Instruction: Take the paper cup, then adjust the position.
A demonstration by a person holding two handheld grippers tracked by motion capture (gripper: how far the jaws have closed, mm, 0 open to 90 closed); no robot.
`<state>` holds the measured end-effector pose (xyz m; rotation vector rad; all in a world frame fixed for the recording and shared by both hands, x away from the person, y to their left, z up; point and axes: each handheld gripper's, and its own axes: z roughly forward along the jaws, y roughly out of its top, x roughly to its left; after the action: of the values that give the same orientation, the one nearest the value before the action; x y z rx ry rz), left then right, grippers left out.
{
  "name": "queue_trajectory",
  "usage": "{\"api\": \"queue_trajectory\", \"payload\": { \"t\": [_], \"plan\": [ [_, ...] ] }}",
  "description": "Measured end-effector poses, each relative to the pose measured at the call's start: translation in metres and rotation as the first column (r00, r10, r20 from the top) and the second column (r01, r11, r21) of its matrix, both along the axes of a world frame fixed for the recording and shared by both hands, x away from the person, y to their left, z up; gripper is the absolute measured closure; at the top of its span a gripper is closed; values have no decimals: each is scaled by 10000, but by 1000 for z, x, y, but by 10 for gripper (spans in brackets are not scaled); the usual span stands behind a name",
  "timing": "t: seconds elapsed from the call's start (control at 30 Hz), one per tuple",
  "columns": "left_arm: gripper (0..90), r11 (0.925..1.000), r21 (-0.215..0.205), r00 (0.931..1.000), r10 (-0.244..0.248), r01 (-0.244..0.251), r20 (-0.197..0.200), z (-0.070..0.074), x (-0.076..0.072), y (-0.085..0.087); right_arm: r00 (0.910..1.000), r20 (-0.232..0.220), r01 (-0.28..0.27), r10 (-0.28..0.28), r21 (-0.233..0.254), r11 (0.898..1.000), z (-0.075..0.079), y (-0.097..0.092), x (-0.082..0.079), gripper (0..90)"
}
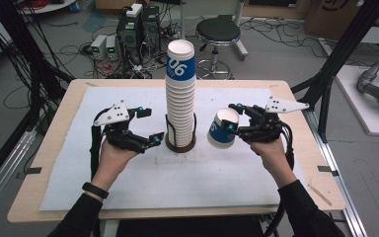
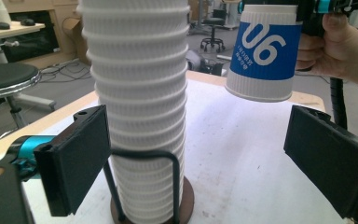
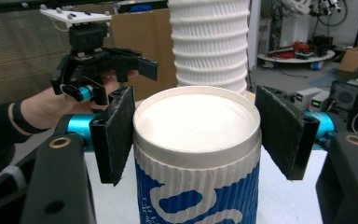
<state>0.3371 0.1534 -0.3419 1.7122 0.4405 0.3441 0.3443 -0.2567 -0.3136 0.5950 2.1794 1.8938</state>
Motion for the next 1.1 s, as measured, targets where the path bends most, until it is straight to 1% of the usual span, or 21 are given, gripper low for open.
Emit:
{"api": "queue_trajectory", "payload": {
  "t": [0.1, 0.17, 0.2, 0.3, 0.4, 0.47, 0.5, 0.53, 0.57, 0.67, 0.73, 0.87, 0.93, 1.07, 1.1],
  "plan": [
    [72, 10000, -3, 9999, 74, -74, -90, -6, -1, 4, 10000, -8, 72, -72, -28, 10000, -7, -1, 0, 321],
    [72, 9999, 44, 9998, 125, -124, -130, -9, -2, 5, 9998, -76, 155, -157, -255, 9996, -12, -1, 0, 321],
    [72, 9999, 62, 9999, 123, -122, -87, -11, -2, 6, 9999, -64, 156, -158, -274, 9995, -14, -2, 1, 321],
    [72, 9997, 185, 9998, 154, -152, -95, -15, -3, 7, 9997, -122, 203, -206, -269, 9994, -15, -3, 1, 321],
    [72, 9997, 223, 9998, 127, -124, -120, -16, -3, 6, 9996, -137, 262, -265, -196, 9995, -15, -6, 1, 321],
    [72, 9998, 188, 9999, 39, -36, -139, -17, -4, 3, 9996, -129, 264, -266, -168, 9995, -15, -8, 0, 321],
    [72, 9997, 236, 9999, -13, 16, -148, -17, -4, 2, 9995, -83, 295, -296, -144, 9995, -15, -8, 0, 321],
    [72, 9997, 216, 9998, -94, 97, -167, -18, -5, 0, 9995, -146, 294, -296, -124, 9995, -15, -9, -1, 321],
    [72, 9995, 248, 9997, -167, 172, -199, -18, -5, -2, 9996, -89, 278, -278, -102, 9996, -15, -10, -1, 321],
    [72, 9988, 270, 9988, -407, 414, -265, -20, -7, -8, 9995, -164, 259, -259, -18, 9997, -14, -11, -2, 321],
    [72, 9980, 364, 9983, -498, 509, -317, -21, -8, -12, 9998, -135, 177, -177, -8, 9998, -14, -12, -2, 321],
    [72, 9964, 260, 9961, -792, 803, -398, -22, -9, -18, 9999, -135, 70, -70, -12, 10000, -14, -11, -3, 321],
    [72, 9955, 291, 9953, -894, 905, -376, -22, -10, -21, 9998, -154, -100, 100, 35, 9999, -14, -12, -4, 321],
    [72, 9927, 193, 9915, -1180, 1192, -545, -22, -11, -28, 9995, -135, -267, 268, 92, 9996, -14, -13, -5, 321],
    [72, 9918, 204, 9907, -1251, 1263, -532, -22, -12, -30, 9993, -174, -326, 328, 120, 9994, -13, -13, -5, 321]
  ]
}}
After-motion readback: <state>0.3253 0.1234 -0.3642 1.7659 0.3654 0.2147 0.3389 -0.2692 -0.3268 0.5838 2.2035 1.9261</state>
